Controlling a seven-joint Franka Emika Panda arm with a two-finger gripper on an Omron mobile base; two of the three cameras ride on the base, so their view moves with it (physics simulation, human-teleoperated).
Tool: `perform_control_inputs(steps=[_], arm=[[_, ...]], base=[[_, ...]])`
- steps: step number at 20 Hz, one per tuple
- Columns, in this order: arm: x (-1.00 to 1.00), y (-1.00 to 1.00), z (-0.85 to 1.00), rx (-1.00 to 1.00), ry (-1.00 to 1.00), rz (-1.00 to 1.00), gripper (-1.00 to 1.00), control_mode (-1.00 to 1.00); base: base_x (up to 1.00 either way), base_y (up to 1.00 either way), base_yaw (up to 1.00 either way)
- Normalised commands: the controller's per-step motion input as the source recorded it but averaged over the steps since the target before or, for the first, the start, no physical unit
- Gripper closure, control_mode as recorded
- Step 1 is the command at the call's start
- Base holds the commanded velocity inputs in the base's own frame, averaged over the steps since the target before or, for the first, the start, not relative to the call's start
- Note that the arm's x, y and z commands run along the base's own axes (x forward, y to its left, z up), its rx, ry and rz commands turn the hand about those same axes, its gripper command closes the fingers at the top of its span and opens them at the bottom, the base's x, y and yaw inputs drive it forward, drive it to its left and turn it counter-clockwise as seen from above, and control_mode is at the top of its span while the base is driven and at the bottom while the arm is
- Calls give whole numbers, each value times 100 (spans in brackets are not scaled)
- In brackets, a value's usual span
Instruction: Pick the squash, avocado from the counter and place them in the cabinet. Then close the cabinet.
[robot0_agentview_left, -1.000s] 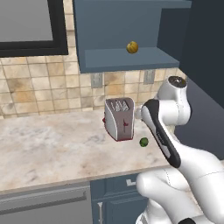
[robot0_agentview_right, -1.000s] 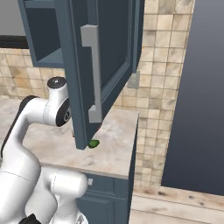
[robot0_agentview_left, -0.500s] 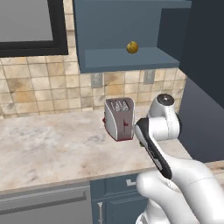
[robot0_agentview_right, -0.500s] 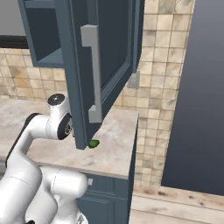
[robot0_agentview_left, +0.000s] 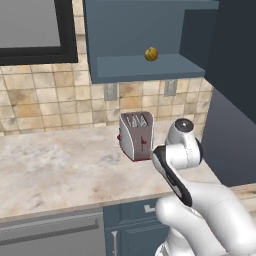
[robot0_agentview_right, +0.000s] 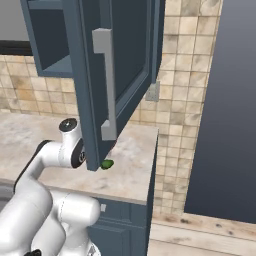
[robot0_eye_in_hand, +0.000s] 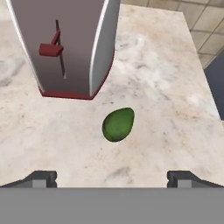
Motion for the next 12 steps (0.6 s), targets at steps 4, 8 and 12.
perform_control_inputs(steps=[4,8,12], arm=[[32,-8,-29,0,0,0,-100,-100],[32,-7,-29,0,0,0,-100,-100],[25,-11,-41,0,1,0,-100,-100]], base=[[0,0,0],[0,0,0],[0,0,0]])
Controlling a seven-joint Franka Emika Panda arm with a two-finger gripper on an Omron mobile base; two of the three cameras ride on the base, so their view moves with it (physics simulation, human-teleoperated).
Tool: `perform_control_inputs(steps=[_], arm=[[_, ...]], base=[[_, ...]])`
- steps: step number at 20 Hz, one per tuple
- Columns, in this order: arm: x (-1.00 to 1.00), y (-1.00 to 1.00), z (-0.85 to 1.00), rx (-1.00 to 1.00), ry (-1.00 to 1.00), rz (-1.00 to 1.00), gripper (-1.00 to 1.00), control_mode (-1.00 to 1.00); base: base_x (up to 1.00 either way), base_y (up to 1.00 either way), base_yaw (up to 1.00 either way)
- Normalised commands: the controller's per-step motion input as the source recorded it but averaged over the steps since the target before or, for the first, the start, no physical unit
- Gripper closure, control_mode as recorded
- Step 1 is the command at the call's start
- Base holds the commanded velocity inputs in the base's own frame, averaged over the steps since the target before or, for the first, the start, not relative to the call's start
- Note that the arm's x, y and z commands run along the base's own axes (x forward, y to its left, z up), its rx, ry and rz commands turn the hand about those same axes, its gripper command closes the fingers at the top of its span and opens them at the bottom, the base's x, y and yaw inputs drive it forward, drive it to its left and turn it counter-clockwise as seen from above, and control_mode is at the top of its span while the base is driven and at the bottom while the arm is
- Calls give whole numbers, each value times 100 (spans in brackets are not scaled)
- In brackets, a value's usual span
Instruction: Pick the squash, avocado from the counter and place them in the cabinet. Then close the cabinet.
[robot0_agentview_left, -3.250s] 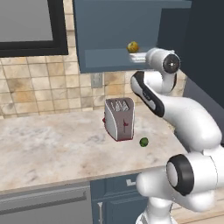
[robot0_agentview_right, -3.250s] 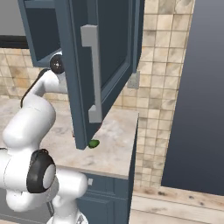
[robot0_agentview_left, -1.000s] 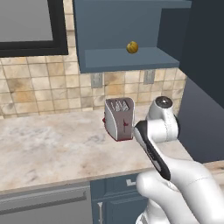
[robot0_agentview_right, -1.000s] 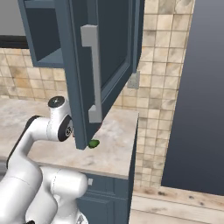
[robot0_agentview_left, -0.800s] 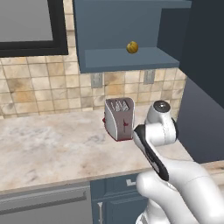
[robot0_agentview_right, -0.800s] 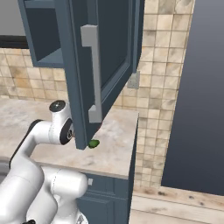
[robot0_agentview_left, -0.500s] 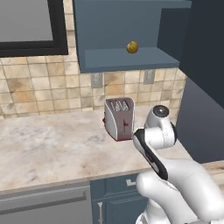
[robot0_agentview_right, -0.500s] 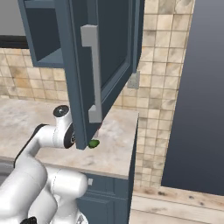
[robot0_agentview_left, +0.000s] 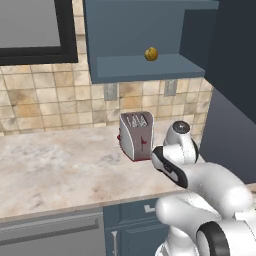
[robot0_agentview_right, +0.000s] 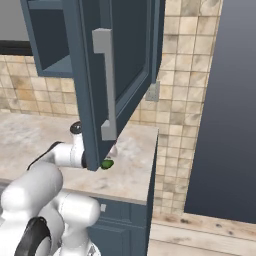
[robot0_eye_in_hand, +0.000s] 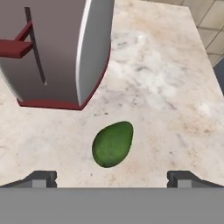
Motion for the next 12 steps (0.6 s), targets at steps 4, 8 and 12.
perform_control_inputs(steps=[4,8,12], arm=[[0,-7,-56,0,4,0,-100,-100],[0,0,-55,0,7,0,-100,-100],[1,0,-33,0,7,0,-100,-100]], base=[[0,0,0],[0,0,0],[0,0,0]])
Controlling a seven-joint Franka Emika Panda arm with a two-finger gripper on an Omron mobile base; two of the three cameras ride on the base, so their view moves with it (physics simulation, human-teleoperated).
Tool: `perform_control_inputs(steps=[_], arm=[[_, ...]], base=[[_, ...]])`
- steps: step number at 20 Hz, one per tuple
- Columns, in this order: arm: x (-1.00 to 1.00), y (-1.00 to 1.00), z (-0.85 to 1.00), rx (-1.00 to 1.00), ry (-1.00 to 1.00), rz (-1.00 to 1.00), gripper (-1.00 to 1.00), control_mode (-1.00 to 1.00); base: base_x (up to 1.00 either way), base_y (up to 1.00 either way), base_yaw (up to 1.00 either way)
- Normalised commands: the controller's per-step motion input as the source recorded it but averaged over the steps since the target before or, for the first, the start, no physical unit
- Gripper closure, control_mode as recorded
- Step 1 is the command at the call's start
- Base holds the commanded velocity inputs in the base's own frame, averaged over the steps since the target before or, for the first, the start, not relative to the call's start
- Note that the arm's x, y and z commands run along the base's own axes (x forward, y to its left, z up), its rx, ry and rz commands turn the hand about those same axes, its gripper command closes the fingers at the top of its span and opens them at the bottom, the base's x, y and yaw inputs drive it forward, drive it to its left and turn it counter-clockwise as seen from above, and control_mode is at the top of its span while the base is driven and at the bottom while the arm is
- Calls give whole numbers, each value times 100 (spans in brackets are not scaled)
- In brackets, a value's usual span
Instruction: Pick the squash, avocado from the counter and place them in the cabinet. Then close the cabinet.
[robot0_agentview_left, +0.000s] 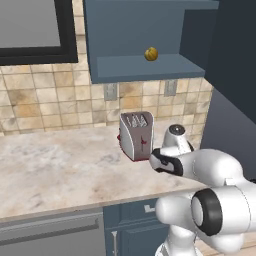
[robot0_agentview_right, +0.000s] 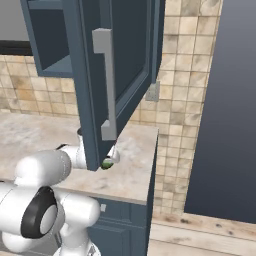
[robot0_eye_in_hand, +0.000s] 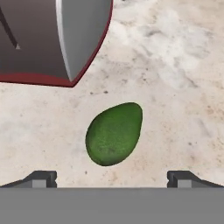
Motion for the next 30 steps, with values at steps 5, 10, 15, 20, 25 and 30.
perform_control_inputs(steps=[5,10,15,20,25,30], arm=[[9,0,-40,0,7,0,-100,-100],[32,0,-42,0,0,0,-100,-100],[45,0,-24,2,0,0,-100,-100],[44,0,-22,1,1,0,-100,-100],[-6,3,-74,0,6,0,100,-100],[-64,0,-55,0,0,1,100,-100]], base=[[0,0,0],[0,0,0],[0,0,0],[0,0,0],[0,0,0],[0,0,0]])
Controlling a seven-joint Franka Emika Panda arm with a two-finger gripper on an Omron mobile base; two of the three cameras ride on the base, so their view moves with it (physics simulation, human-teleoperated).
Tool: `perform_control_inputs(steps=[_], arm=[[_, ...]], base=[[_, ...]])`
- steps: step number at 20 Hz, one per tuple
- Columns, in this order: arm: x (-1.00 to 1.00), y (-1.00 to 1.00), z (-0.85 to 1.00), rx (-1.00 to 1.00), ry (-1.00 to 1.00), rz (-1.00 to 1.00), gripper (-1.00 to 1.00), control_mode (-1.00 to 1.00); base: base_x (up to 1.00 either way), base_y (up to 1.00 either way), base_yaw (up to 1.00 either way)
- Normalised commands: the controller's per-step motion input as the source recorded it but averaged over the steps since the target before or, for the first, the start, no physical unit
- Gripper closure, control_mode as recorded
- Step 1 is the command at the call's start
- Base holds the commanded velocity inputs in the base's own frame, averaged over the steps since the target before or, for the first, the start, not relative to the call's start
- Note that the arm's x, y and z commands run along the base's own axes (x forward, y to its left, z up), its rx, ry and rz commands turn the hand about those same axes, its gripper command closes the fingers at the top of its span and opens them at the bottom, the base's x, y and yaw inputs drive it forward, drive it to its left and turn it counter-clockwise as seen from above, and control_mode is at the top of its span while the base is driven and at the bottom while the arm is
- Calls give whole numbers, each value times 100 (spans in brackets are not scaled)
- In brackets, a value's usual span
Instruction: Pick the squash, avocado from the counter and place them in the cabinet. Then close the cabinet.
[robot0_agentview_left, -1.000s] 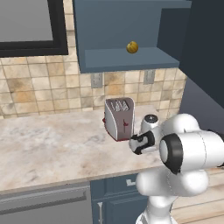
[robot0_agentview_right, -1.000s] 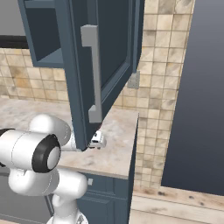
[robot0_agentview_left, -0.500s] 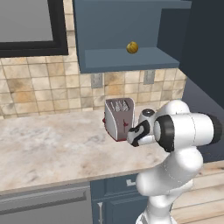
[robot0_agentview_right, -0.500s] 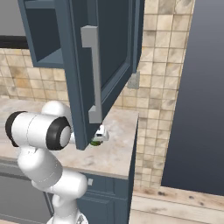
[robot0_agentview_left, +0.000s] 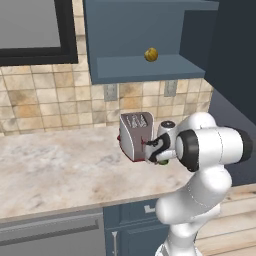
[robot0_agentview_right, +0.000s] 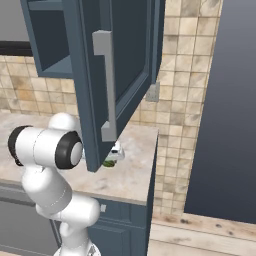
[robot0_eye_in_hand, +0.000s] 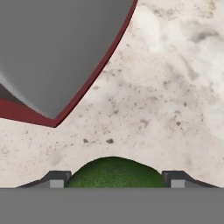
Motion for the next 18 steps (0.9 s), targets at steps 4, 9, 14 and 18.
perform_control_inputs(steps=[4,9,14,18], arm=[[-88,-20,21,0,-1,0,100,-100],[-89,-2,98,-1,-5,0,100,-100],[-61,0,100,0,0,0,100,-100],[-46,0,100,0,0,0,100,-100]], base=[[0,0,0],[0,0,0],[0,0,0],[0,0,0]])
